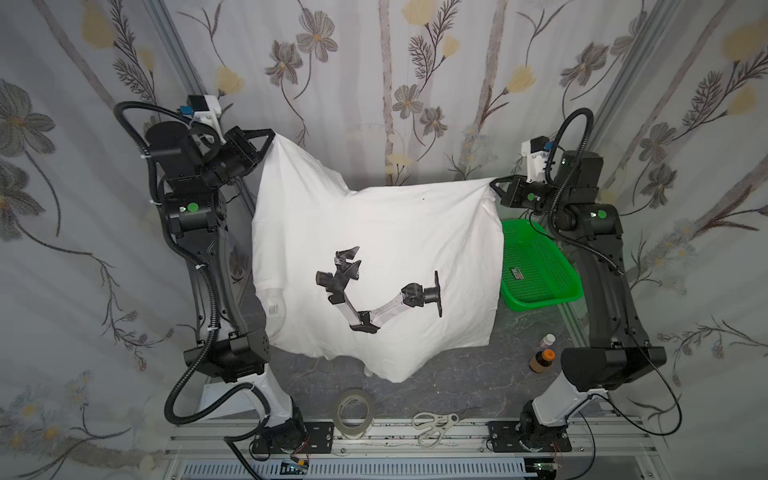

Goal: Fold and stack the t-shirts

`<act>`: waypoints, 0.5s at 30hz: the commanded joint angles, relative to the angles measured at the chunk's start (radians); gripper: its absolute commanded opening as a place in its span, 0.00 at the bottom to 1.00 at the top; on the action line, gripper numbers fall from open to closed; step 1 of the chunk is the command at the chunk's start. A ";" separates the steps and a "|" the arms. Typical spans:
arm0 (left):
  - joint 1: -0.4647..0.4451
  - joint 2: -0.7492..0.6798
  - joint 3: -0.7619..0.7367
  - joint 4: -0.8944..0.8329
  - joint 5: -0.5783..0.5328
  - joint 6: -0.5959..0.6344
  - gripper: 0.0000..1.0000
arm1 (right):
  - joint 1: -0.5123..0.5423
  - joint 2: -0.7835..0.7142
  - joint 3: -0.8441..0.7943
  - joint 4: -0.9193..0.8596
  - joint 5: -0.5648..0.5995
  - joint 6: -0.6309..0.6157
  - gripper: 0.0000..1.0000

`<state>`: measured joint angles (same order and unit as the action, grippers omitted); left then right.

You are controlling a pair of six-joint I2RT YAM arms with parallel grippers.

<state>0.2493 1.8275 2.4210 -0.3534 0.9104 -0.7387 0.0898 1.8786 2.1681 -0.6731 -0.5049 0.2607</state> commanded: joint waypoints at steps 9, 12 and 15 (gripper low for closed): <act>0.038 -0.120 0.042 0.247 0.033 -0.086 0.00 | 0.013 -0.057 0.206 0.029 -0.018 0.022 0.00; 0.030 -0.199 -0.096 0.291 0.080 -0.090 0.00 | 0.013 -0.183 -0.028 0.090 0.013 0.002 0.00; 0.024 -0.352 -0.373 0.303 0.066 -0.019 0.00 | 0.011 -0.332 -0.314 0.195 0.044 -0.004 0.00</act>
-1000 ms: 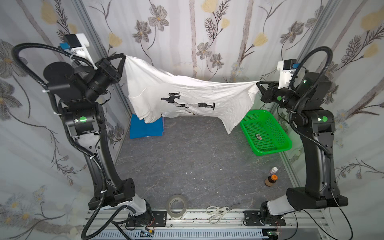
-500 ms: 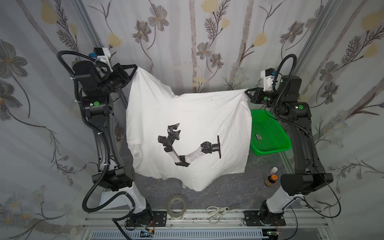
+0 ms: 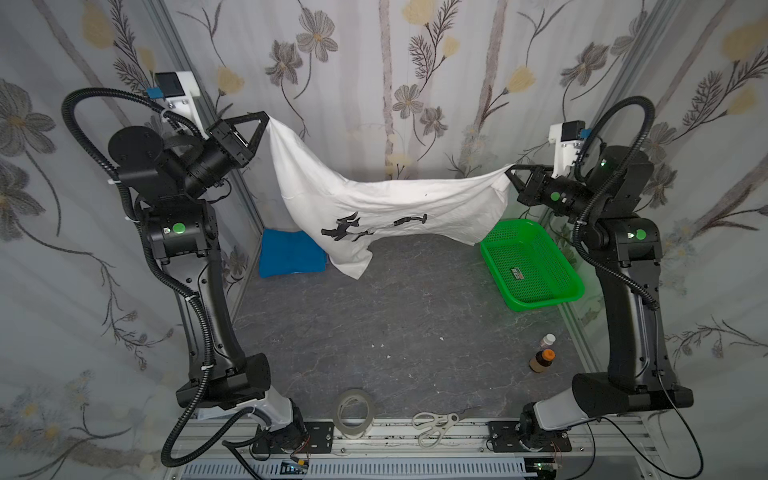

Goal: Fold and stack the t-shirts

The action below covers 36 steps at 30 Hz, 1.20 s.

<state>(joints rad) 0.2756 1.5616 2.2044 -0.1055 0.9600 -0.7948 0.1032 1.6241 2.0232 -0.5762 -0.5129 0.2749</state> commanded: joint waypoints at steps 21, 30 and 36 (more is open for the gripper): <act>-0.077 -0.960 -1.379 -0.415 -0.276 0.299 0.00 | 0.023 -0.531 -1.247 0.318 0.071 0.074 0.00; -0.070 -0.951 -1.355 -0.443 -0.340 0.283 0.00 | 0.114 -0.499 -1.252 0.184 0.087 0.053 0.00; -0.098 -0.754 -1.344 -0.424 -0.272 0.365 0.00 | 0.118 -0.566 -1.571 0.334 0.255 0.310 0.00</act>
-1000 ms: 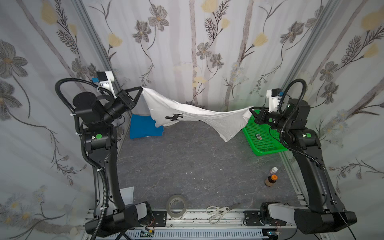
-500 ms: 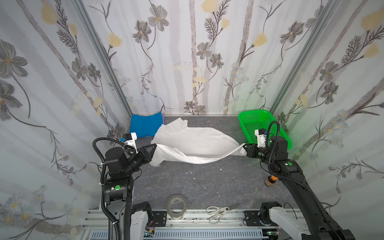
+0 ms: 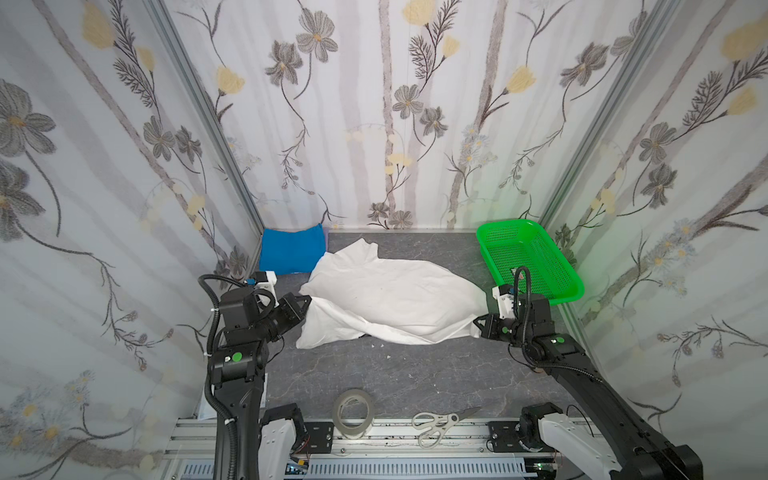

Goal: Fold and stack the t-shirts

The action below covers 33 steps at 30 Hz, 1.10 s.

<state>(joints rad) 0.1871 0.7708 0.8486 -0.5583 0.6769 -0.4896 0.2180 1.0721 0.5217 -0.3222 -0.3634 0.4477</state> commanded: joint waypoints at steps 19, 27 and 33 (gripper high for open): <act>-0.231 0.650 -0.015 0.347 -0.322 -0.056 0.00 | 0.086 0.824 0.425 0.097 0.302 0.086 0.00; -0.252 0.834 0.025 0.428 -0.340 -0.071 0.00 | 0.030 1.044 0.766 -0.047 0.359 -0.012 0.00; -0.252 0.981 0.150 0.431 -0.375 -0.072 0.00 | 0.001 1.126 0.998 -0.135 0.320 -0.072 0.00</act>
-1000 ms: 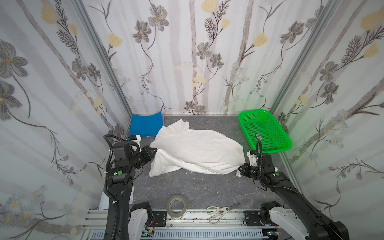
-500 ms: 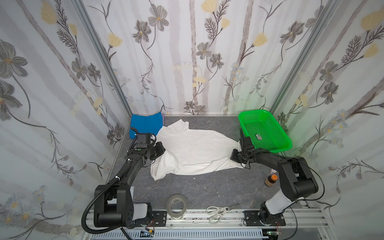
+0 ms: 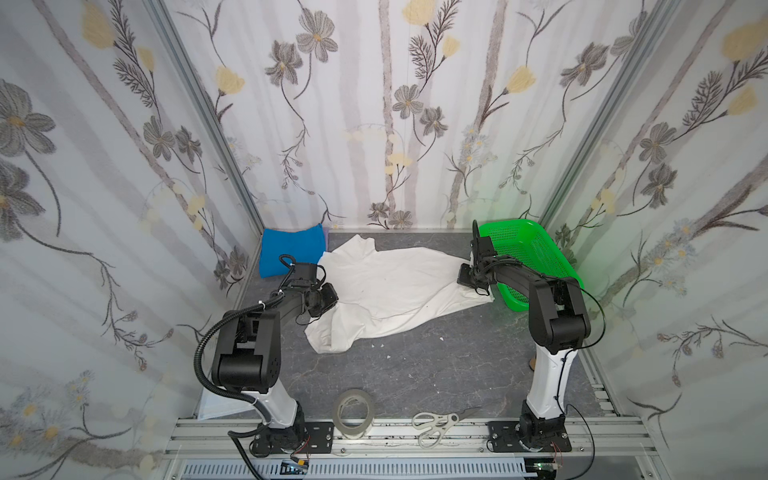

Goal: Fold and stack the t-shirts

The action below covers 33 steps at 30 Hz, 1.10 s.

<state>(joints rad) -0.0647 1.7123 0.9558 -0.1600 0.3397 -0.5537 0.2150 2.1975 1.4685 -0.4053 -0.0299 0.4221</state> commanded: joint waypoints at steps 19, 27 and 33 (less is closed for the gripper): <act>0.093 -0.536 0.188 -0.303 -0.080 0.155 0.00 | 0.006 -0.830 -0.638 0.014 -0.191 -0.137 0.00; 0.196 -0.815 0.145 -0.434 0.063 0.216 0.00 | 0.012 -1.052 -0.761 -0.020 -0.136 -0.110 0.00; 0.196 -0.824 0.195 -0.506 0.190 0.250 0.00 | 0.005 -1.138 -0.623 -0.069 0.009 -0.092 0.00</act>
<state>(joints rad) 0.1303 0.8761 1.1355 -0.6228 0.4450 -0.3363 0.2237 1.0786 0.7864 -0.4900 -0.1139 0.3138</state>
